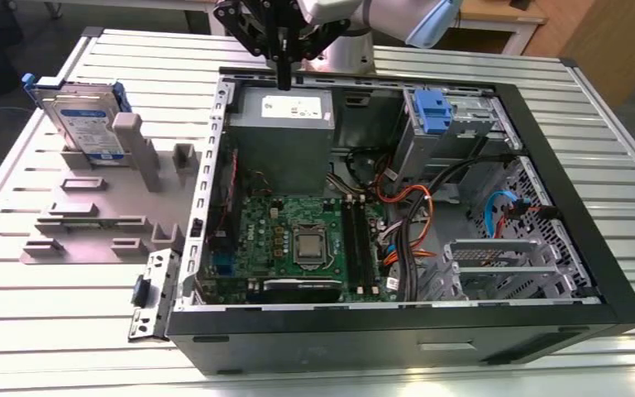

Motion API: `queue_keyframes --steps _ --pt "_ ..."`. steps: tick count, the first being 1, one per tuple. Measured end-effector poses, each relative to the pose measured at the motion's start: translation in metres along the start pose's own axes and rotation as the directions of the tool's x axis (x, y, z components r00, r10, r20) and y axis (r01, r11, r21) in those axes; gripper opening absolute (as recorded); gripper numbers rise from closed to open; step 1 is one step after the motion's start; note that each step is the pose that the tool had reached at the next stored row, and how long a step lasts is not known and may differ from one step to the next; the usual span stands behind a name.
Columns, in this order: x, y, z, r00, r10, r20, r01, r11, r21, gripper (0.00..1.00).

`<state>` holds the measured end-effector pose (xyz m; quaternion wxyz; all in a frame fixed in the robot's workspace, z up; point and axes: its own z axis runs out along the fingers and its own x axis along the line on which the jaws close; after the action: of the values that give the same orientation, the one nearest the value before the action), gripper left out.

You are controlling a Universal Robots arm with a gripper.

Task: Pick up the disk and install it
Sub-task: 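Reach for the disk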

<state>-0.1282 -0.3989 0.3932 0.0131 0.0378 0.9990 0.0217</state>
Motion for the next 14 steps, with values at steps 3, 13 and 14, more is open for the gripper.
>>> queue_keyframes --steps 3,13,14 --pt "0.001 -0.0001 0.0001 1.0 0.0 0.0 0.0 1.0 -0.0001 0.11" --pt "0.011 -0.0008 0.0 1.0 0.001 0.0 -0.001 1.0 -0.0002 0.11" --pt "0.012 -0.0009 -0.0001 1.0 0.001 0.0 -0.001 1.0 -0.0001 0.11"
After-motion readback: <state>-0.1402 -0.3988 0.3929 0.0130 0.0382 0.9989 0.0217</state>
